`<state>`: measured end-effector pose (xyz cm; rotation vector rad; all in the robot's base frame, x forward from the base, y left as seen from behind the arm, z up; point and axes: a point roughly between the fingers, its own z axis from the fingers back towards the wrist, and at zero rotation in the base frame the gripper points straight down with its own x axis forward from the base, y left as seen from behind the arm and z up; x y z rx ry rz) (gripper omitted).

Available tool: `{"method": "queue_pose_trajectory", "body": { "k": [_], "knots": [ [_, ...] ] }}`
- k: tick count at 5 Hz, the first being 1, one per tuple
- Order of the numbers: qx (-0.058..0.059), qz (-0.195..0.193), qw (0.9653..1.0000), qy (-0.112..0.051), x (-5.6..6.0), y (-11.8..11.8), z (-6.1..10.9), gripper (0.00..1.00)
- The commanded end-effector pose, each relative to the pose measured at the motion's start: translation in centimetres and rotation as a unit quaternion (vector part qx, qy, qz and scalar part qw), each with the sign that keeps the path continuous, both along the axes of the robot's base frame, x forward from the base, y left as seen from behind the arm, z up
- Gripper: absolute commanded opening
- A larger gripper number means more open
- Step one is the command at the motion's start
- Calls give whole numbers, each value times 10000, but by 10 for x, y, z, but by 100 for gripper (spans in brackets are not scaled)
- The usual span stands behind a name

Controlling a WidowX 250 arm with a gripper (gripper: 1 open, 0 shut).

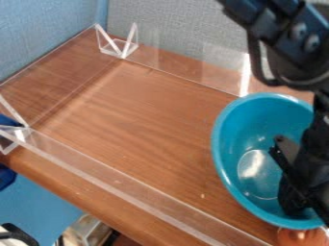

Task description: Put the mushroom in the blue bowl

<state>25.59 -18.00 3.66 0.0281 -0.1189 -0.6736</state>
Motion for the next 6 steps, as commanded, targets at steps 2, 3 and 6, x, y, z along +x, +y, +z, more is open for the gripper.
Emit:
{"method": "queue_pose_trajectory", "body": {
  "k": [2, 3, 6],
  "knots": [
    [-37, -239, 9993, -283, 1, -15, 19, 0],
    [-28, -254, 9989, -401, 4, -15, 29, 0],
    [26, -344, 9972, -670, 6, -10, 48, 0]
  ]
}}
